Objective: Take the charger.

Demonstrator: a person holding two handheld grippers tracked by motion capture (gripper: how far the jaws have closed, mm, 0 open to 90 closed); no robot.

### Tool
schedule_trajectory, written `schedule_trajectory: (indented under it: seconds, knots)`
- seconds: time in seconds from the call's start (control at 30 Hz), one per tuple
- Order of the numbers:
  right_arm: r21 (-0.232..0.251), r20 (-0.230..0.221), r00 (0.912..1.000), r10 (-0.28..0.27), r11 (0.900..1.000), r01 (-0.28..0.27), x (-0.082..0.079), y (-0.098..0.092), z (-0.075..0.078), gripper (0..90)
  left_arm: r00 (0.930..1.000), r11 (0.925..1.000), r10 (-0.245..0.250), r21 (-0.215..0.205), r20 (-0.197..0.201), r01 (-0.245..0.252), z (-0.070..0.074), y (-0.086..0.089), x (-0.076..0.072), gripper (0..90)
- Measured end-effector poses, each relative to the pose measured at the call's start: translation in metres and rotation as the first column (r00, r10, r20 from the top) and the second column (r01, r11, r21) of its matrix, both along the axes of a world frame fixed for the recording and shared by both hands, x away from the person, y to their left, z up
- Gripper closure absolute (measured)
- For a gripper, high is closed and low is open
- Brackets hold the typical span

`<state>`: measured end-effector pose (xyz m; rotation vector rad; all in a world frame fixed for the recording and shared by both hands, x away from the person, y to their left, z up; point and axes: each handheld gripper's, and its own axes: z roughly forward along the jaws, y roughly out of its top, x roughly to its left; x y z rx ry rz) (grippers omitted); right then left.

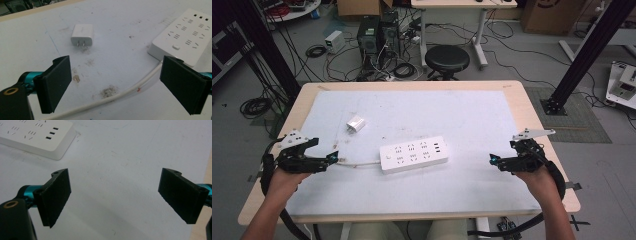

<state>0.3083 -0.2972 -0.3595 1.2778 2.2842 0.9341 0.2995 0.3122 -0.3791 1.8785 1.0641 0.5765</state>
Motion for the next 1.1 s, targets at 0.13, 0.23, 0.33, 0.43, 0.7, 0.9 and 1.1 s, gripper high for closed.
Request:
schedule_trajectory:
  seconds: [0.13,0.23,0.33,0.43,0.7,0.9,1.1]
  knots:
    - [0.002,-0.002,1.0,0.009,1.0,-0.009,0.001,0.0,0.001,11.2,0.9999,1.0,-0.004,-0.009,0.01,0.004,0.004,0.001,0.003,10.5]
    - [0.006,-0.005,0.9999,0.013,1.0,-0.012,0.004,0.001,0.001,11.2,0.9993,0.9996,-0.028,-0.004,0.024,0.028,0.01,-0.002,0.007,10.7]
    - [0.004,-0.006,0.9998,0.019,1.0,-0.019,0.008,0.001,0.003,11.2,0.9987,0.9993,-0.036,-0.007,0.036,0.036,0.014,-0.004,0.013,10.7]
    - [0.006,-0.007,0.9998,0.017,1.0,-0.017,0.011,0.001,0.004,11.2,0.9983,0.9989,-0.044,-0.013,0.037,0.045,0.016,-0.006,0.018,10.7]
    - [0.01,-0.022,0.9994,0.025,1.0,-0.025,0.018,0.002,0.005,11.3,0.9896,0.9905,-0.134,0.036,0.051,0.133,0.031,-0.014,0.052,10.7]
    - [0.004,-0.033,0.9991,0.027,1.0,-0.026,0.021,0.004,0.005,11.2,0.9897,0.9891,-0.143,0.034,-0.002,0.143,0.033,-0.018,0.081,10.7]
    - [-0.004,-0.043,0.9987,0.026,1.0,-0.026,0.025,0.006,0.008,11.2,0.9931,0.9934,-0.11,0.027,-0.039,0.112,0.026,-0.019,0.106,10.7]
